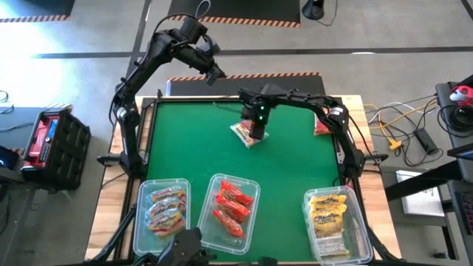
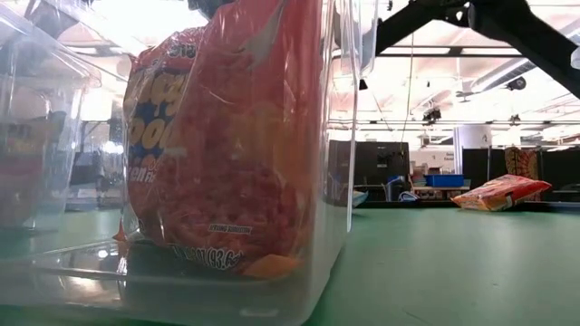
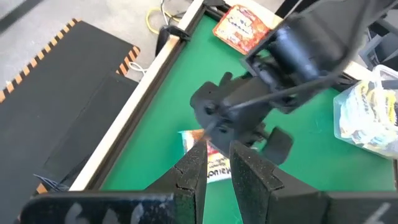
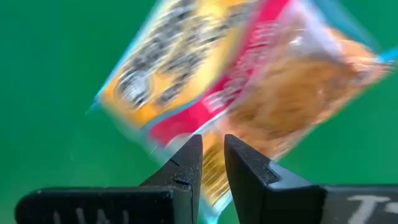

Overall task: Sort Maruchan noodles
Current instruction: Put the blue noodle pack into the left transparent bin

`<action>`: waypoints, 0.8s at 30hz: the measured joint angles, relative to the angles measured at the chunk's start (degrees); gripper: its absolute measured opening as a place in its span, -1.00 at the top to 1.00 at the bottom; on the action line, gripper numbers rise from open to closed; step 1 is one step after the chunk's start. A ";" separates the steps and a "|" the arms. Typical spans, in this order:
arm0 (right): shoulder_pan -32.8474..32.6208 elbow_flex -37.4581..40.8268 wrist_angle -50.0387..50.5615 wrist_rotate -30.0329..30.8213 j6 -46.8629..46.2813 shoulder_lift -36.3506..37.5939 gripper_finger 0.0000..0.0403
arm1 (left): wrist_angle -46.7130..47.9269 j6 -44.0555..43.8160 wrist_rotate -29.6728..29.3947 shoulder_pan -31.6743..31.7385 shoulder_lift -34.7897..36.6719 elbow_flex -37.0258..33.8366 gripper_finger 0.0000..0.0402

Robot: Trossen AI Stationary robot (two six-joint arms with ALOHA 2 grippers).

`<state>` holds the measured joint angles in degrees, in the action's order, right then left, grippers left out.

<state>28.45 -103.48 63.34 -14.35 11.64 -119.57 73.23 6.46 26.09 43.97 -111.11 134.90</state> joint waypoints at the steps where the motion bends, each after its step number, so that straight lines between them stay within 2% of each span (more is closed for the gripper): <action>1: -0.73 -0.03 0.34 0.97 4.57 0.45 0.71 | 0.41 0.00 0.00 -0.05 0.00 -0.04 0.74; 4: -2.82 -0.02 0.03 8.09 10.52 1.23 0.71 | 1.59 0.00 0.00 -0.05 0.00 -0.04 0.74; 6: -3.42 0.00 0.00 10.75 12.77 1.78 0.71 | 1.87 0.02 0.00 -0.05 0.00 -0.04 0.74; 13: -5.27 1.78 -9.54 8.19 32.42 1.37 0.71 | 1.86 -0.98 -0.04 -0.11 0.00 -0.04 0.74; 16: -5.11 2.25 -13.49 8.65 36.45 0.49 0.71 | 1.84 -1.44 -0.02 -0.11 0.00 -0.04 0.74; 20: -5.16 2.38 -13.31 8.66 34.76 -0.46 0.71 | 1.86 -2.04 -0.04 -0.12 0.00 -0.04 0.74; 24: -5.17 2.66 -10.41 8.02 22.07 -0.87 0.71 | 1.86 -2.50 -0.04 -0.14 0.00 -0.04 0.74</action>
<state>23.29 -100.82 52.93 -6.33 33.71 -120.43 75.09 3.96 26.04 43.83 -111.11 134.87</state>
